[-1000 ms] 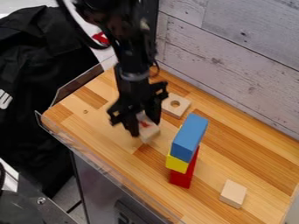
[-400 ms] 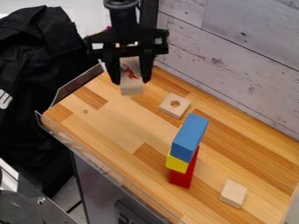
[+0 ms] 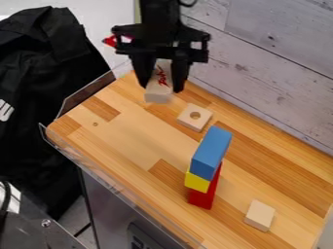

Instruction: Move block to the top of blue rectangle on tower to left of table

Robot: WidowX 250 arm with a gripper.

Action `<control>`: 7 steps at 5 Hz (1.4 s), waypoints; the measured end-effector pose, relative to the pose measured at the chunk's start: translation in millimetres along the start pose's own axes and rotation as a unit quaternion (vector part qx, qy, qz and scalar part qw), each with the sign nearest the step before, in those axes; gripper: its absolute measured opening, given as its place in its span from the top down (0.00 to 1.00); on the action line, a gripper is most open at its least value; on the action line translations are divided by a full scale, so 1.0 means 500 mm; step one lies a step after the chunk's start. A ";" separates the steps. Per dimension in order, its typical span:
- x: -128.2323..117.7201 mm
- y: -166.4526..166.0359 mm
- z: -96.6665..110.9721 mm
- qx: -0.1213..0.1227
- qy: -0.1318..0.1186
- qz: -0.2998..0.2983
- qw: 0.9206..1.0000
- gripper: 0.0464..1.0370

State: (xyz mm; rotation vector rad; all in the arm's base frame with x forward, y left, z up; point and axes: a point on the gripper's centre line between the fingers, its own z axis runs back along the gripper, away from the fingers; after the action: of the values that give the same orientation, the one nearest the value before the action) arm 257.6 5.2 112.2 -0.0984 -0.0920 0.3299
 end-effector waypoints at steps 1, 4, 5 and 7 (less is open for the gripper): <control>-0.010 -0.025 -0.002 0.004 0.002 -0.037 0.999 0.49; -0.029 -0.061 -0.019 0.009 0.017 -0.084 0.996 0.49; -0.033 -0.077 -0.035 0.008 0.024 -0.103 0.994 0.49; -0.048 -0.099 -0.062 0.006 0.037 -0.135 0.990 0.49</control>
State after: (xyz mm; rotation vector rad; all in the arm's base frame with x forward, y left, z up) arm 254.0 -51.5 85.3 -0.0853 -0.0285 0.0551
